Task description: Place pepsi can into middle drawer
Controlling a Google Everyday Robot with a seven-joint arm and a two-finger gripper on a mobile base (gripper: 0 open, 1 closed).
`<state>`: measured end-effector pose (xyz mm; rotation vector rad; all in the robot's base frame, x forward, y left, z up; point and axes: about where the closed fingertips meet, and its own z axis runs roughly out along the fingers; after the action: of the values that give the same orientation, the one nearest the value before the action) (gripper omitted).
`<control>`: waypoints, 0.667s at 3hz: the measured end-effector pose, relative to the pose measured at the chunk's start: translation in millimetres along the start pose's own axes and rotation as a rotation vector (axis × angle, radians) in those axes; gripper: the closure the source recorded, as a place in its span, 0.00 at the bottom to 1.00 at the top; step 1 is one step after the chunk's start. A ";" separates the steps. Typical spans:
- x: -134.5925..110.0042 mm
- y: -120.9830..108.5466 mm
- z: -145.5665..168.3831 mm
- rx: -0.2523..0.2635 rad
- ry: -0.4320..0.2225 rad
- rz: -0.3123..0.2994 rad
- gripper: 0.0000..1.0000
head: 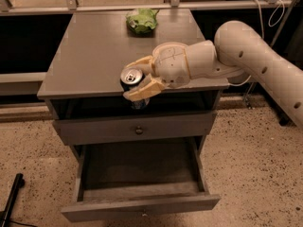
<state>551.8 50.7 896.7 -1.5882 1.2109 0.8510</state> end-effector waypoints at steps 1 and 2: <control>39.2 2.9 6.9 0.036 -0.011 0.023 1.00; 117.5 15.6 12.4 0.089 -0.012 0.074 1.00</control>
Offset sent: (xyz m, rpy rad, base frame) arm 0.0300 -0.0601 -0.2145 0.0553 0.0850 -0.1927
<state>569.0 24.2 781.7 -1.4728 1.2881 0.8412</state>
